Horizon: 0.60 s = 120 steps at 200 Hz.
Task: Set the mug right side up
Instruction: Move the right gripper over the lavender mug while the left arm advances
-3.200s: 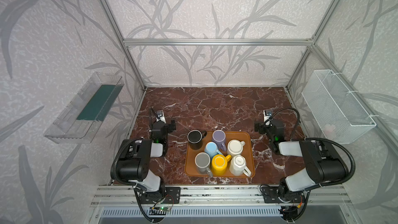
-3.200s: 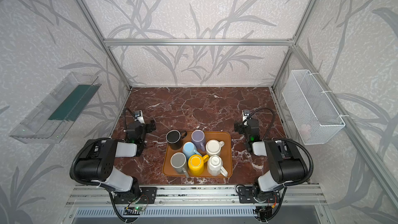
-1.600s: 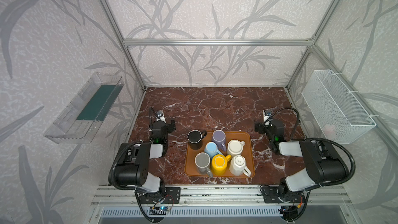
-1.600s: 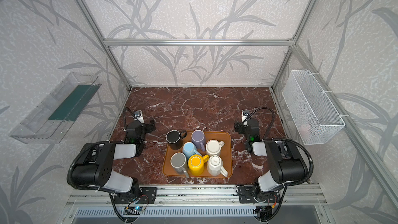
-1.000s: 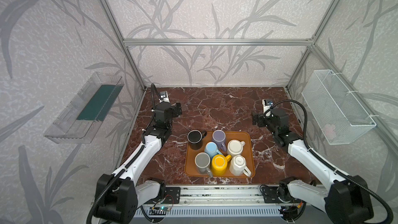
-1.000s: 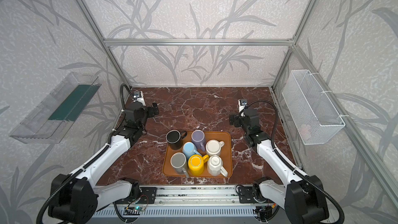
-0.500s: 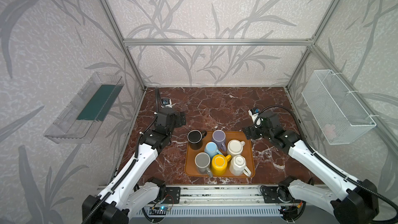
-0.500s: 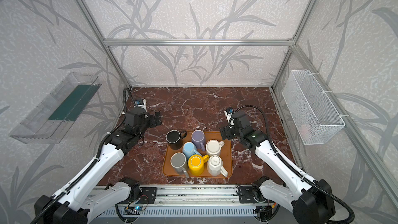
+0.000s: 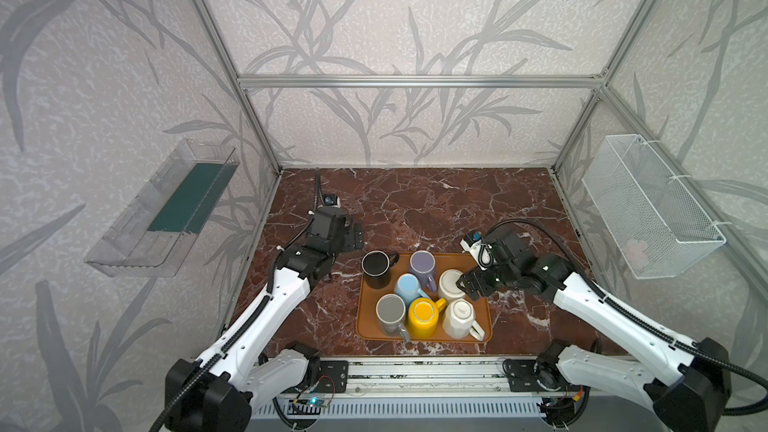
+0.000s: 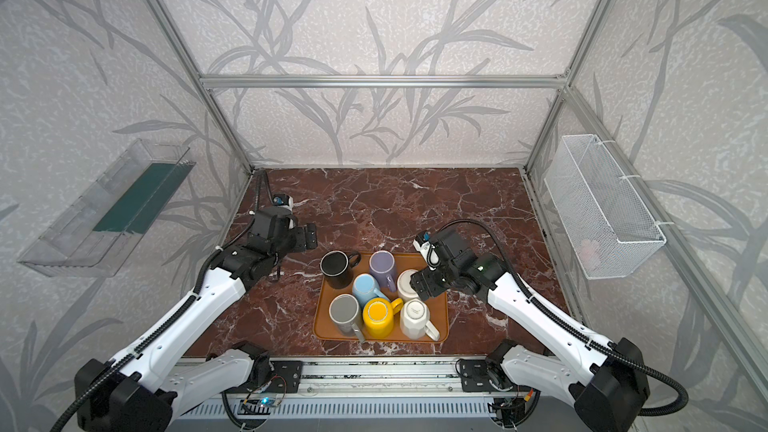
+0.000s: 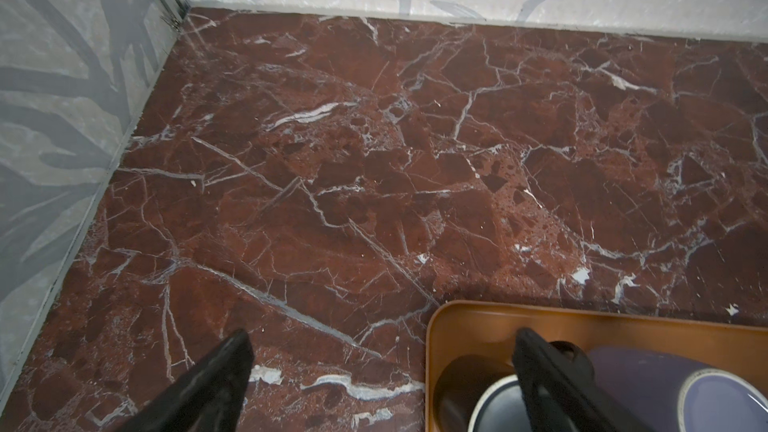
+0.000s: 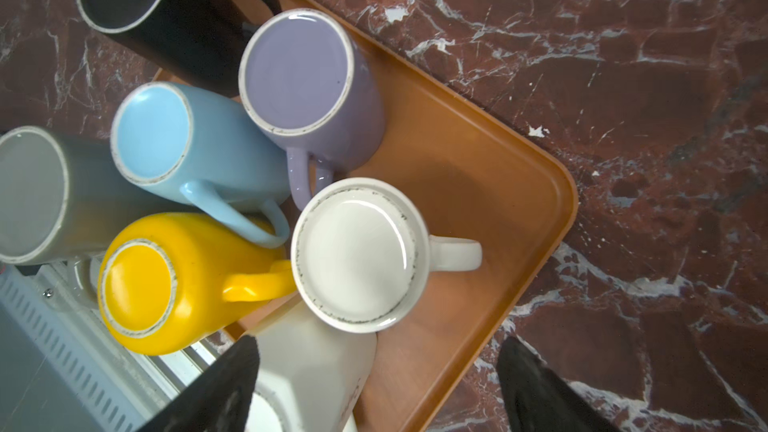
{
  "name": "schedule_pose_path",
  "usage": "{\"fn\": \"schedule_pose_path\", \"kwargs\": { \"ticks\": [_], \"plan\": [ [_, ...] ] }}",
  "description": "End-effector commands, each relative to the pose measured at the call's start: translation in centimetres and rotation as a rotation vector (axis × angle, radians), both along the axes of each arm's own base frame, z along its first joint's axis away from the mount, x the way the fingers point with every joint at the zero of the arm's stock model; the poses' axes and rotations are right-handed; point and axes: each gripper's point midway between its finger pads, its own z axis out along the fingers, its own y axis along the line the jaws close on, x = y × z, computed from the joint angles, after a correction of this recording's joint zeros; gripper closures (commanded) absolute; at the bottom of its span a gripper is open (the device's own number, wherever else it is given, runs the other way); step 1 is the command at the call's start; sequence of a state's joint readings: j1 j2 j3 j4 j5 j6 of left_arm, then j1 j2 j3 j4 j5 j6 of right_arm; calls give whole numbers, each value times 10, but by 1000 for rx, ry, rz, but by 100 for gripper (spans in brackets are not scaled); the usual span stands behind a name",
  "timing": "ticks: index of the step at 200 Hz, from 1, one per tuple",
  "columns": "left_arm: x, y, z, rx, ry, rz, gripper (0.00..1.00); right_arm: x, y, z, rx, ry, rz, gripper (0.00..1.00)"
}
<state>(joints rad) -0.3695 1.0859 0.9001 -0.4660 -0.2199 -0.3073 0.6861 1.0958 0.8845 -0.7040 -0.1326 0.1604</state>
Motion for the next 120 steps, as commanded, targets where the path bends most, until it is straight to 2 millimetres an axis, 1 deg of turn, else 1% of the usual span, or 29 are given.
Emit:
{"fn": "schedule_pose_path", "kwargs": {
  "ticks": [1,33,52,71,89,120],
  "plan": [
    [-8,-3,-1,22,50,-17,1,-4,11,5,-18,13,39,12],
    [-13,-12,-10,20,79,-39,1,-3,28,6,-100,-13,88,17],
    [-16,-12,-14,35,86,-48,1,-1,38,8,-145,-33,91,21],
    [-16,-10,-9,42,68,-39,1,2,46,9,-186,-48,65,26],
    [-17,-9,-4,44,51,-40,1,4,53,8,-229,-69,42,34],
    [-18,-6,1,60,40,-38,1,3,68,1,-252,-48,22,45]
  ]
}}
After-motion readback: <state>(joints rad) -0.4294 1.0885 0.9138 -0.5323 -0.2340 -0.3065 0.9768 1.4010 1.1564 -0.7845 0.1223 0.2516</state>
